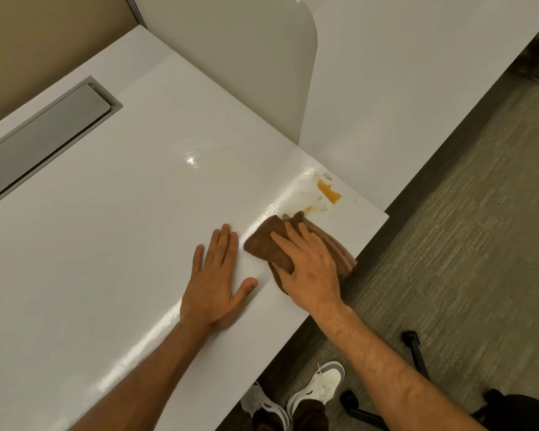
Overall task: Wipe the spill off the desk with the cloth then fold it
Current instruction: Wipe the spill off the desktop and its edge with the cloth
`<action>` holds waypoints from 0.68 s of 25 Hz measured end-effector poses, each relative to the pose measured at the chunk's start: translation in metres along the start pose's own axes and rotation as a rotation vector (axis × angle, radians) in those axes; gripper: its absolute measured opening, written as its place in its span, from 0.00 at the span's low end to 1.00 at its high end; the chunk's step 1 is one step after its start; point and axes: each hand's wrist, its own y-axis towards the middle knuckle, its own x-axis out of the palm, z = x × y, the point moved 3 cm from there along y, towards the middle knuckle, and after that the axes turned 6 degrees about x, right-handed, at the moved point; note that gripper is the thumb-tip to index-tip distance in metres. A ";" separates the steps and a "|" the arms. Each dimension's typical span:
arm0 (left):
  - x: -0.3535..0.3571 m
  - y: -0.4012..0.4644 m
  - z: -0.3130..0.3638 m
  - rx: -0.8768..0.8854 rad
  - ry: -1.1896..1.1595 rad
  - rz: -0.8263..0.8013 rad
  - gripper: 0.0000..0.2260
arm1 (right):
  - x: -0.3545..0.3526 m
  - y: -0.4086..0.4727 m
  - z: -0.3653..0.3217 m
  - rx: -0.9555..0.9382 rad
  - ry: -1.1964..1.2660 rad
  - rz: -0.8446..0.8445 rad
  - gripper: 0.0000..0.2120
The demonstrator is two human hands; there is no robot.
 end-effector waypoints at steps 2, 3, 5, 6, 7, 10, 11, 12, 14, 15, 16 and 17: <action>0.001 -0.001 -0.002 0.014 -0.015 0.010 0.44 | 0.002 -0.001 -0.015 -0.097 0.117 -0.097 0.21; 0.002 -0.001 -0.002 0.017 -0.024 0.011 0.45 | 0.001 -0.002 -0.018 -0.116 0.203 -0.153 0.19; 0.003 0.000 -0.003 0.015 -0.053 0.019 0.45 | -0.005 0.000 -0.016 -0.045 0.407 -0.246 0.16; 0.003 -0.001 -0.003 0.017 -0.061 0.024 0.45 | -0.011 0.002 -0.011 0.046 0.515 -0.268 0.16; 0.003 -0.001 -0.003 0.021 -0.055 0.029 0.44 | -0.018 0.004 -0.004 0.136 0.612 -0.239 0.17; 0.002 0.000 -0.004 0.019 -0.013 0.021 0.43 | -0.037 0.017 0.018 0.254 0.760 0.049 0.18; 0.002 -0.001 -0.004 0.015 -0.005 0.017 0.43 | -0.037 0.022 0.021 0.248 0.688 0.099 0.19; 0.002 -0.001 -0.003 0.011 -0.002 0.018 0.44 | -0.033 0.025 0.022 0.232 0.529 0.109 0.21; 0.002 -0.001 -0.002 0.001 -0.003 0.013 0.44 | -0.017 0.029 0.017 0.161 0.119 0.090 0.25; 0.002 0.000 -0.002 -0.001 -0.004 0.013 0.45 | -0.011 0.031 0.013 0.131 0.032 0.074 0.27; 0.003 0.000 -0.003 0.000 -0.007 0.017 0.45 | -0.008 0.036 0.010 0.113 0.026 0.046 0.28; 0.003 0.000 -0.003 0.003 -0.014 0.024 0.45 | -0.007 0.041 0.007 0.090 0.054 0.017 0.29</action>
